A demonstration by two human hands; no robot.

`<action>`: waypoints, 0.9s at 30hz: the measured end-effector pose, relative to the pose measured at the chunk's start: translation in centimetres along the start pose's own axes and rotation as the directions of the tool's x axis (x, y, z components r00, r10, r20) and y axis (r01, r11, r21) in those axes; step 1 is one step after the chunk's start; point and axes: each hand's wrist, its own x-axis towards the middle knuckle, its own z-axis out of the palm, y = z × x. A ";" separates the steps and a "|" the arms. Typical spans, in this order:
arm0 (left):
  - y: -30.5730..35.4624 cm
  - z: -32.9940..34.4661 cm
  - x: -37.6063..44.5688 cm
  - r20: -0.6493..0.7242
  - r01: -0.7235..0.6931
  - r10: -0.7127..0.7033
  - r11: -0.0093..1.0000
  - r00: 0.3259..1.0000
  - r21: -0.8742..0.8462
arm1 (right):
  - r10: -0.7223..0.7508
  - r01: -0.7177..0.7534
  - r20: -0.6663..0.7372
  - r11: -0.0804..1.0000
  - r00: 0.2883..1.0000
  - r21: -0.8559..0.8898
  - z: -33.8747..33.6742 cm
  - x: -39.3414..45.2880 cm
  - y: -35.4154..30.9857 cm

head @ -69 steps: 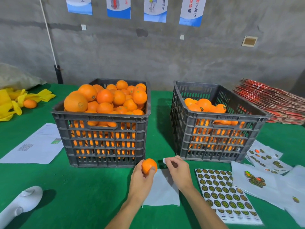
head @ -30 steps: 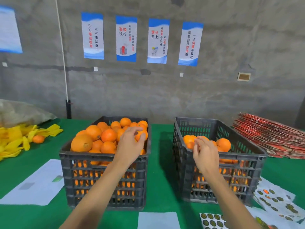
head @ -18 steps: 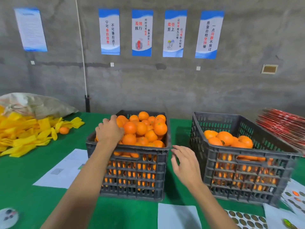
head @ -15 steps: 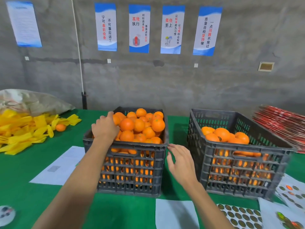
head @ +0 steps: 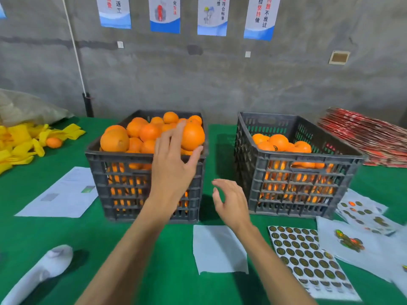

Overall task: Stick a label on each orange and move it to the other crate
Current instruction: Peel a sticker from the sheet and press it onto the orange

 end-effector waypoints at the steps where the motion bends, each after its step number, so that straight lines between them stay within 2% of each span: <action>1: 0.6 0.6 -2.1 0.019 -0.004 0.005 0.999 1.000 -0.051 | 0.014 -0.015 0.024 1.000 1.000 0.023 0.2 -0.9 0.3; 3: 1.1 1.6 -6.5 0.085 0.045 -0.032 0.987 0.996 -0.155 | 0.049 -0.054 0.119 0.998 0.992 0.038 0.6 -2.7 1.1; 5: 0.8 2.5 -10.4 0.183 0.173 -0.130 0.954 0.974 -0.246 | 0.094 -0.103 0.240 0.994 0.966 0.022 1.0 -4.2 2.0; 8: -0.3 4.1 -14.9 0.394 0.452 -0.318 0.833 0.863 -0.319 | 0.176 -0.185 0.335 0.983 0.925 -0.006 1.7 -6.3 3.1; 10: -1.2 5.4 -17.0 0.519 0.586 -0.398 0.765 0.756 -0.266 | 0.224 -0.225 0.335 0.974 0.915 -0.036 1.5 -7.4 3.8; 13: -2.0 7.2 -19.5 0.627 0.670 -0.465 0.731 0.625 -0.126 | 0.283 -0.230 0.265 0.950 0.922 -0.213 0.3 -8.6 5.5; 16: -1.9 8.6 -20.2 0.646 0.733 -0.522 0.675 0.557 -0.086 | 0.389 -0.300 0.184 0.875 0.902 -0.379 -1.5 -9.3 7.4; 18: -1.5 9.6 -20.0 0.660 0.777 -0.543 0.622 0.519 -0.099 | 0.492 -0.367 0.142 0.785 0.859 -0.499 -2.7 -9.8 8.6; 20: -0.9 10.4 -20.0 0.680 0.811 -0.541 0.569 0.496 -0.139 | 0.635 -0.468 0.113 0.666 0.764 -0.580 -3.8 -10.6 9.5; 22: -0.3 11.2 -20.1 0.681 0.823 -0.538 0.541 0.497 -0.173 | 0.723 -0.509 0.138 0.595 0.677 -0.622 -4.6 -11.5 10.1; 23: -0.1 11.6 -20.1 0.674 0.823 -0.541 0.538 0.503 -0.182 | 0.725 -0.495 0.155 0.593 0.671 -0.635 -4.8 -11.9 10.3; 27: 0.4 12.3 -20.1 0.661 0.811 -0.535 0.549 0.526 -0.201 | 0.653 -0.439 0.158 0.648 0.741 -0.622 -5.3 -12.5 10.6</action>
